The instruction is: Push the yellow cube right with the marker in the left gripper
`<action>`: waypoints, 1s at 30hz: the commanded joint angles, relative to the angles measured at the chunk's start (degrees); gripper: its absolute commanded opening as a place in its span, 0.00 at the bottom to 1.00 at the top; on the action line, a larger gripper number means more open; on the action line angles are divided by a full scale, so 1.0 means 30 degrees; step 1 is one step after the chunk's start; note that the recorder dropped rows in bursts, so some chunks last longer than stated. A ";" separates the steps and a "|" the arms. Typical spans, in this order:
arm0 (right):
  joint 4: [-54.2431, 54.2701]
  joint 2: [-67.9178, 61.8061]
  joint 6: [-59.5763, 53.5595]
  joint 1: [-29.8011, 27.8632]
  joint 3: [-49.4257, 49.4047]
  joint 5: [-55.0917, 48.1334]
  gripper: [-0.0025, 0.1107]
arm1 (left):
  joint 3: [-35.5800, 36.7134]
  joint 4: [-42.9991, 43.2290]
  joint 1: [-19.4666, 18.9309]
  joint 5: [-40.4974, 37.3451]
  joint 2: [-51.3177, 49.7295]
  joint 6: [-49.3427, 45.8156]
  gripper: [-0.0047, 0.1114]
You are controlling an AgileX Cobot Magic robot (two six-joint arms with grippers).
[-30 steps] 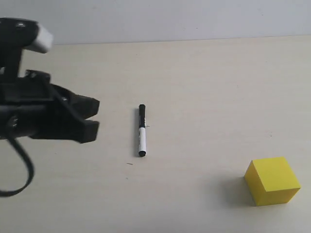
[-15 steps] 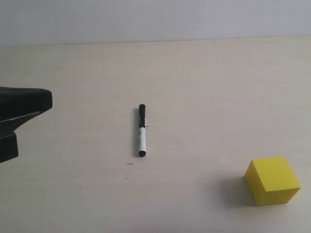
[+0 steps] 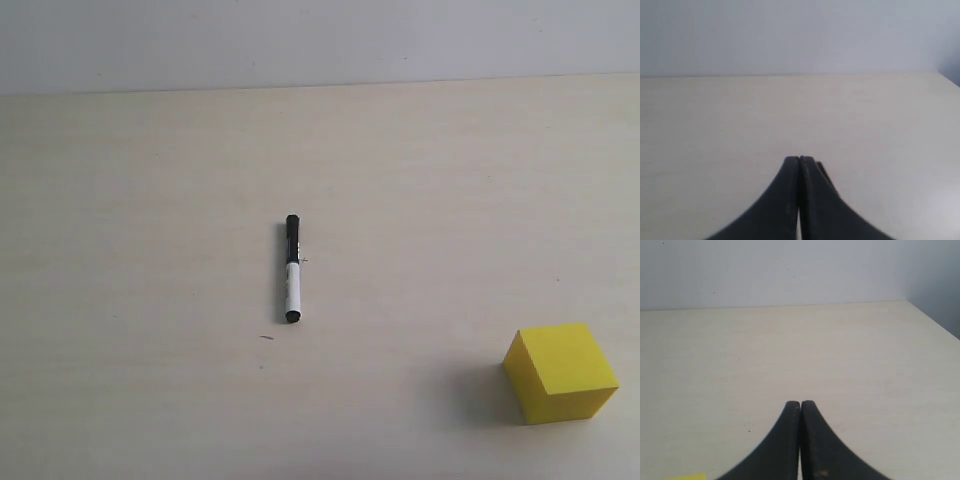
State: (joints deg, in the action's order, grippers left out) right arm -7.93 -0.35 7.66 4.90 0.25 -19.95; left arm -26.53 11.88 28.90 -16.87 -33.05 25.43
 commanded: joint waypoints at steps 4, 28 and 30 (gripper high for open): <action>0.0029 0.0118 0.0055 -0.0075 -0.0084 0.0200 0.02 | 0.1966 0.0929 -0.5282 -0.1403 0.5742 -0.0132 0.04; 0.0029 0.0118 0.0055 -0.0075 -0.0084 0.0200 0.02 | 0.8573 0.1723 -0.6405 -0.1324 1.1018 0.0160 0.04; 0.0029 0.0118 0.0055 -0.0075 -0.0084 0.0200 0.02 | 0.8844 0.1723 -0.6405 -0.1363 1.1018 0.0160 0.04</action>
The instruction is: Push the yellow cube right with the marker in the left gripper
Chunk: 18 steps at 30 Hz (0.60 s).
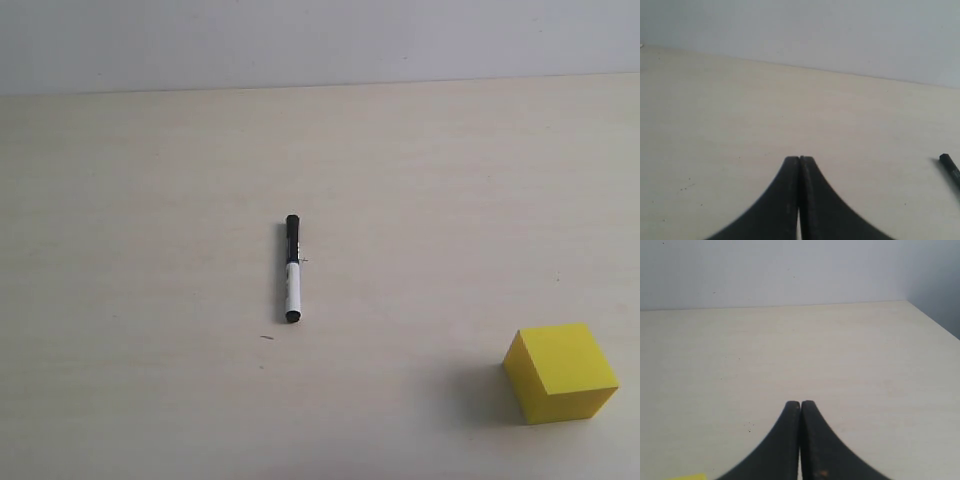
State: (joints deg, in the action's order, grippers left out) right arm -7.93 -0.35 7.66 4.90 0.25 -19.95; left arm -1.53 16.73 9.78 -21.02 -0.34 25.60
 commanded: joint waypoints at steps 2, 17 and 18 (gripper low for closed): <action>0.0029 0.0118 0.0055 -0.0075 -0.0084 0.0200 0.02 | 0.0510 0.0107 -0.0032 -0.0048 0.0112 0.0106 0.04; 0.0029 0.0118 0.0055 -0.0075 -0.0084 0.0246 0.02 | 0.0510 0.0107 -0.0032 -0.0206 0.0112 0.0024 0.04; 0.0029 0.0118 0.0055 -0.0075 -0.0084 0.0246 0.02 | 0.0510 0.0107 -0.0032 -0.0206 0.0112 0.0024 0.04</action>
